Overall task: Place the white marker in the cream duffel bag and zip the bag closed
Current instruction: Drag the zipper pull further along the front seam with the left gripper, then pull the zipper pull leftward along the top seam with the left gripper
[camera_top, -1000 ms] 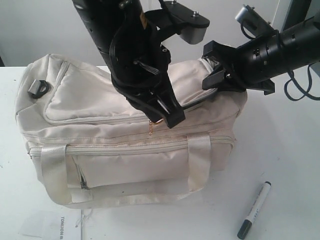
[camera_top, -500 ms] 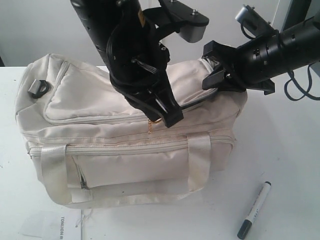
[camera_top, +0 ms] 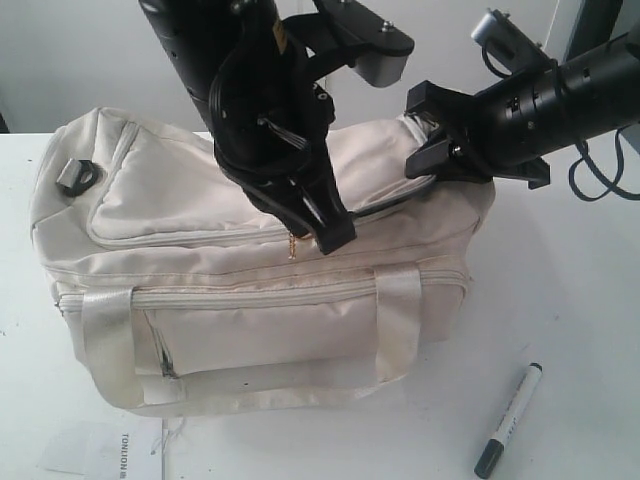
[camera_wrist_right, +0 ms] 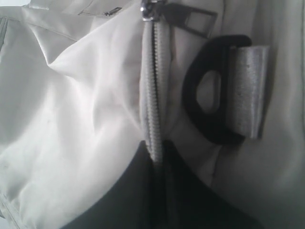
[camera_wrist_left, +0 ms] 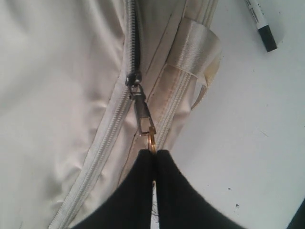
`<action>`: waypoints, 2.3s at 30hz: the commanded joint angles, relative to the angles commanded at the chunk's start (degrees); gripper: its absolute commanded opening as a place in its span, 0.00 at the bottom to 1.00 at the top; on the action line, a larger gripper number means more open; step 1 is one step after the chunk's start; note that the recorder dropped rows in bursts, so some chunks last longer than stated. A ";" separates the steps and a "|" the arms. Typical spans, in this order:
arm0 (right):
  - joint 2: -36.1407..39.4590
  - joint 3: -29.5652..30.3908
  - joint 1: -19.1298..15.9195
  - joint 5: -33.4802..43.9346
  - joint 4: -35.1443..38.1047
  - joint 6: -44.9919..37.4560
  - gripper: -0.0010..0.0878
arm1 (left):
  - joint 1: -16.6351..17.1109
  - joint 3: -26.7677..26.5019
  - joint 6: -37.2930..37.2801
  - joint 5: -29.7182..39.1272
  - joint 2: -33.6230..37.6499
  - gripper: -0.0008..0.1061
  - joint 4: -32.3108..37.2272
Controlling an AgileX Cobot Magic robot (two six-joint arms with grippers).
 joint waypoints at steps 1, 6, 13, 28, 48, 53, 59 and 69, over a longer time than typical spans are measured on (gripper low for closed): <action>0.00 0.00 0.00 0.00 0.00 0.00 0.01 | 0.00 0.11 0.00 0.00 0.00 0.01 0.00; 0.00 0.00 0.00 -0.11 0.00 0.00 0.01 | 0.82 0.12 0.00 0.00 0.00 0.01 -0.34; 0.00 0.00 0.00 -0.11 -1.92 0.82 0.01 | 1.61 0.12 0.22 0.00 0.00 0.01 -1.75; -0.11 -1.47 0.00 -1.26 -1.92 1.85 0.01 | 1.61 6.40 1.34 0.00 -3.33 0.01 1.52; -0.11 -1.47 0.00 -1.27 -2.37 1.86 0.01 | 6.25 9.42 3.13 0.00 -7.29 0.01 2.86; -0.11 -1.47 0.00 -1.27 -2.37 1.86 0.01 | 6.25 9.42 4.20 0.00 -8.02 0.01 2.99; -0.11 -1.47 0.00 -1.06 -2.49 1.86 0.01 | 6.25 9.42 4.90 0.00 -8.00 0.01 3.27; -0.11 -1.47 0.00 -1.05 -2.61 1.86 0.01 | 9.53 11.84 4.93 0.00 -8.43 0.01 3.02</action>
